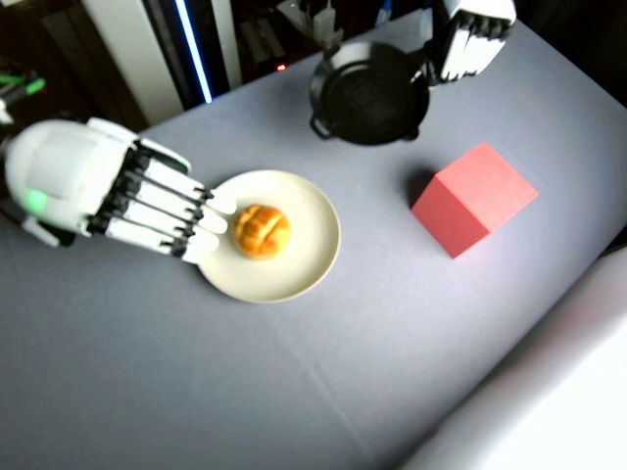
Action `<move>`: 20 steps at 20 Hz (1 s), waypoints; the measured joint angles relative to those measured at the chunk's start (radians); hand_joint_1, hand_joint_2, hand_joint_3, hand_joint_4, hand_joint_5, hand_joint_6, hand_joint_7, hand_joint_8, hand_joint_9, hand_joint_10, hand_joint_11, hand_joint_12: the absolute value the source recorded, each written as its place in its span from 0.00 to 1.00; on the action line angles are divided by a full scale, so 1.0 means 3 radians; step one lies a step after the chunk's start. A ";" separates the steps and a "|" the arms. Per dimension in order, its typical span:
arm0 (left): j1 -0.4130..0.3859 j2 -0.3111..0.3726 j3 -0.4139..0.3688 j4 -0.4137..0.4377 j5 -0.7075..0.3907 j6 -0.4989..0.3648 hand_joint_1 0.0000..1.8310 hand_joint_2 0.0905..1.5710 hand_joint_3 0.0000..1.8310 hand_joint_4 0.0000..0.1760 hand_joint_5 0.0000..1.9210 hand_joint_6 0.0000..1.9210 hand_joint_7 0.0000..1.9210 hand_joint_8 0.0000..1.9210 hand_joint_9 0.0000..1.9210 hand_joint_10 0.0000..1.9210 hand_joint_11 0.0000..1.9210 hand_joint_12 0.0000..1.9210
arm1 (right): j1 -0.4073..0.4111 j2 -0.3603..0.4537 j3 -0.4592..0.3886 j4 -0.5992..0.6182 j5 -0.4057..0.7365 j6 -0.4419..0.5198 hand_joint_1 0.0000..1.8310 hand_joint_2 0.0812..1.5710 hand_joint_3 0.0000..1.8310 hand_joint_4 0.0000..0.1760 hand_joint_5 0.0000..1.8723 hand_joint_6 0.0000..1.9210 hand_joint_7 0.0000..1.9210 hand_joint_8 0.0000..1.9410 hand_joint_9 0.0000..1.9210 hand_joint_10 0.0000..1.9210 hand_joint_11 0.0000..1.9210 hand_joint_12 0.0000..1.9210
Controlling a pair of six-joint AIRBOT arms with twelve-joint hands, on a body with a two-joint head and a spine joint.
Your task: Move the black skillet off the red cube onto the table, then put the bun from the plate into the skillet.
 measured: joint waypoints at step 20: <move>0.0125 0.0179 -0.0287 -0.0151 0.0062 0.0434 0.43 0.64 0.00 0.66 0.08 0.00 0.11 0.00 0.13 0.02 0.00 0.43 | 0.0084 -0.0003 0.0062 -0.0024 -0.0055 0.0003 0.44 0.75 0.00 0.00 0.30 0.00 0.32 0.00 0.29 0.00 0.09 0.45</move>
